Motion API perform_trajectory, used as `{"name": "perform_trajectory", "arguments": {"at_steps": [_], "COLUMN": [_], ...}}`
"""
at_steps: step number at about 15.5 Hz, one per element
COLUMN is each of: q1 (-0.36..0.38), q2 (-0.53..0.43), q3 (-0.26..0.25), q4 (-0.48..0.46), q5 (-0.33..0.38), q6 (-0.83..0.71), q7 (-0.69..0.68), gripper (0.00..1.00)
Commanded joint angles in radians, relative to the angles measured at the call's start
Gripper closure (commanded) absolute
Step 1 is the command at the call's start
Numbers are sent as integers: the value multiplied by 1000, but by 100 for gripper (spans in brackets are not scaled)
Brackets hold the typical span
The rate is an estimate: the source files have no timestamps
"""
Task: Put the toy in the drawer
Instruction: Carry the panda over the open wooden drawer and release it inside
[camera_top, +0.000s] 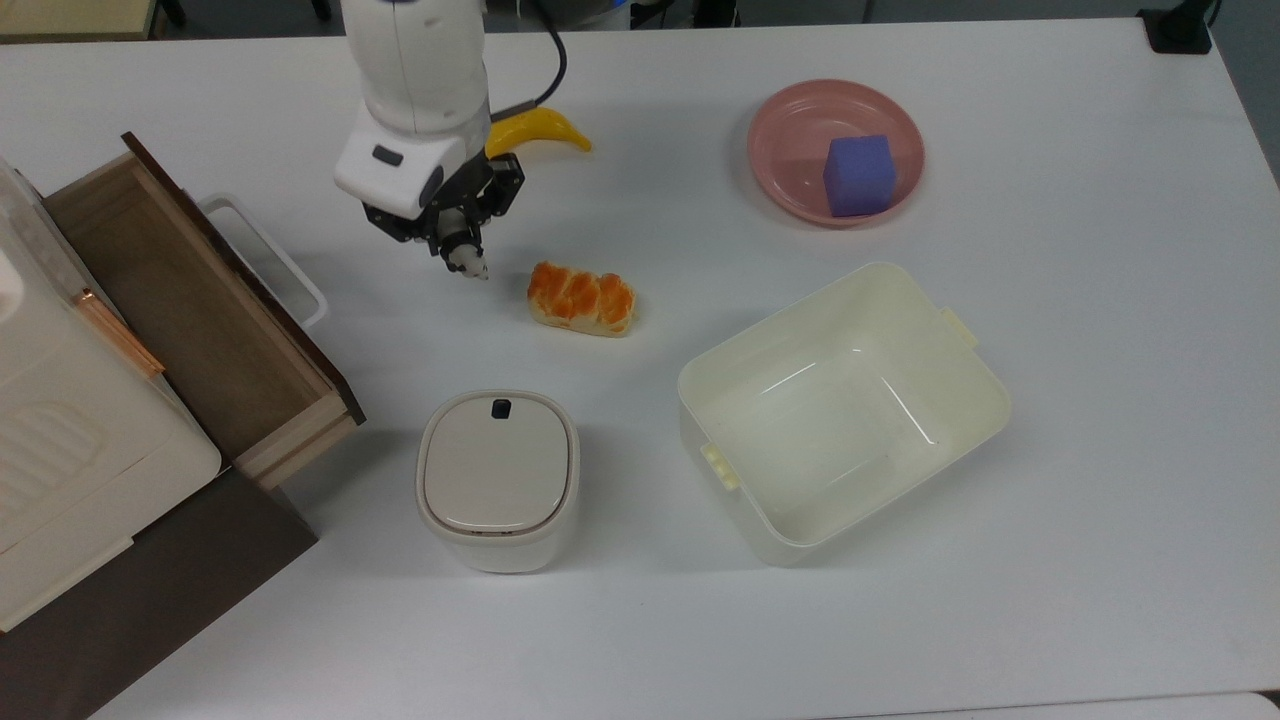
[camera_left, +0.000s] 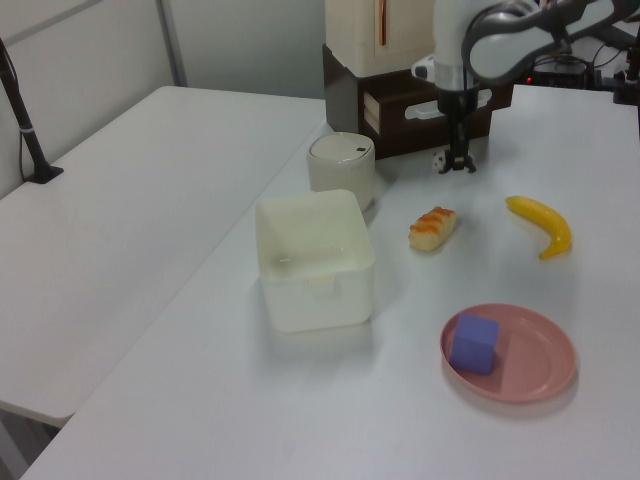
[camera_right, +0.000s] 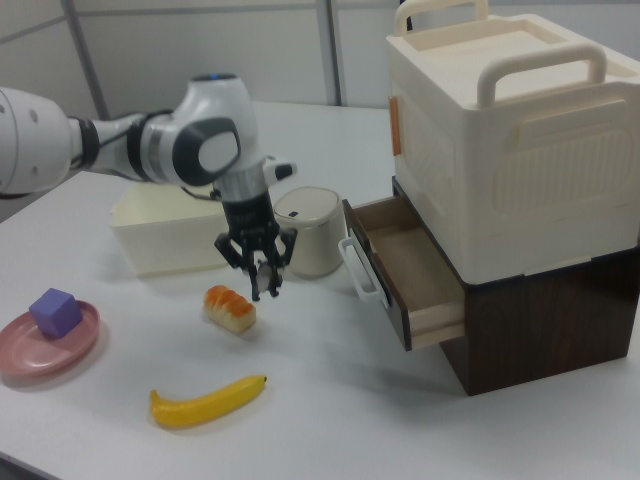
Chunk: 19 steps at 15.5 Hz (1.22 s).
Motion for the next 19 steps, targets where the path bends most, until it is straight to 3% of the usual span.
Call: {"name": "perform_trajectory", "arguments": {"at_steps": [1, 4, 6, 8, 13, 16, 19], "q1": [8, 2, -35, -73, -139, -162, -161], "q2": [-10, -10, -2, 7, 65, 102, 100], "q3": [-6, -16, -18, -18, -18, -18, -16], "q4": [110, 181, 245, 284, 313, 327, 324], "q5": [-12, -37, -124, -153, -238, -244, -232], "q6": [-102, -111, -107, -94, 96, 166, 166], "q7": [23, 18, 7, -61, -222, -227, -223], "gripper": [84, 84, 84, 82, 79, 60, 14]}}
